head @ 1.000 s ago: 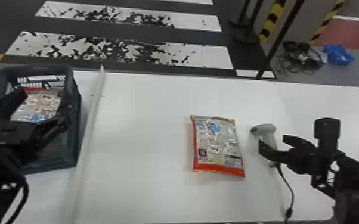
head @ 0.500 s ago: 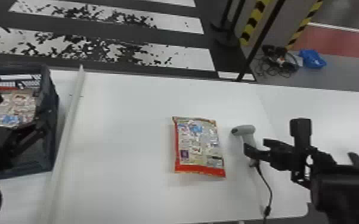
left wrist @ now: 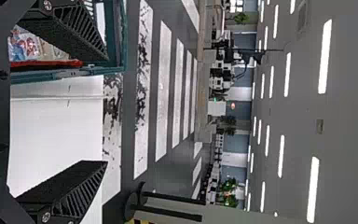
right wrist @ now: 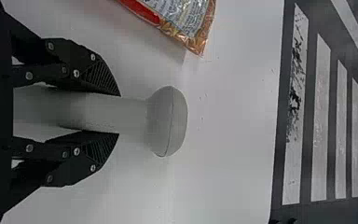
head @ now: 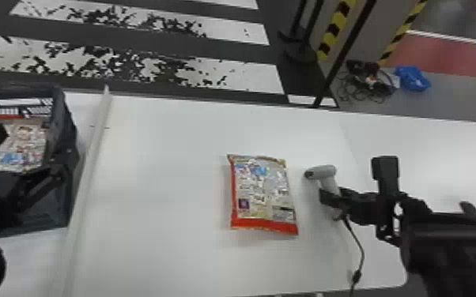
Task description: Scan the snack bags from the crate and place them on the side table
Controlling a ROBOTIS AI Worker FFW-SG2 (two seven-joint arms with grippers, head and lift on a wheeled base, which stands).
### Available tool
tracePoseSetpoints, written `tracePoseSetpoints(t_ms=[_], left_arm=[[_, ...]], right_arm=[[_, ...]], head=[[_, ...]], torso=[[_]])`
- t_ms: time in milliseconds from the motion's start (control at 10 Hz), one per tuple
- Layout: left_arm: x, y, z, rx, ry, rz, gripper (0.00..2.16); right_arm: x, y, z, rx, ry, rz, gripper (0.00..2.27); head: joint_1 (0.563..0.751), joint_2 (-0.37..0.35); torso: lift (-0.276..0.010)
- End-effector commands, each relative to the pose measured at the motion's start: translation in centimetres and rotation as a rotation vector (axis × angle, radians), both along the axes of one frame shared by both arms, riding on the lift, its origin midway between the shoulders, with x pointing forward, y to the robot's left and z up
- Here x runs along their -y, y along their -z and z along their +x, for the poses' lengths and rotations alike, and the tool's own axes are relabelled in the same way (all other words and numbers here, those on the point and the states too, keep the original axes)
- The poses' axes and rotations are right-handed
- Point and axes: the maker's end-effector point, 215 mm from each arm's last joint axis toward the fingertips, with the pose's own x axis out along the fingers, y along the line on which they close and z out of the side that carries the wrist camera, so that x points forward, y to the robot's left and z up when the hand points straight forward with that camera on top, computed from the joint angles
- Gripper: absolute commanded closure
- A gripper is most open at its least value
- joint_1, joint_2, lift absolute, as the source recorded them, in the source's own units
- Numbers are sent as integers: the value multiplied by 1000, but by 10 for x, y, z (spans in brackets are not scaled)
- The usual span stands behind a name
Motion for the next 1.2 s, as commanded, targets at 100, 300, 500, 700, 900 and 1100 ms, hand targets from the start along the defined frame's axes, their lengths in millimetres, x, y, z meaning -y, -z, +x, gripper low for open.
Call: tracePoseSetpoints(t_ms=[100, 300, 500, 700, 900, 1100], left_arm=[[0, 1, 0, 0, -1, -3, 87], [0, 1, 1, 1, -1, -4, 87], [0, 2, 2, 0, 0, -5, 90], [0, 4, 2, -3, 0, -5, 90], [0, 5, 2, -6, 0, -6, 90], [0, 8, 3, -11, -1, -6, 90]], right_arm=[[3, -14, -6, 40, -2, -18, 2111], [-9, -30, -28, 39, 5, 4, 2111], [-37, -46, -50, 27, -13, 39, 2111], [-64, -56, -72, -15, -45, 84, 2111], [-81, -59, -84, -39, -61, 99, 2111], [-95, -62, -87, -44, -82, 116, 2111]], head=[[695, -208], [695, -212], [695, -202], [695, -171], [695, -138], [695, -122]], torso=[[-94], [-94], [-94], [-94], [-94], [-94]])
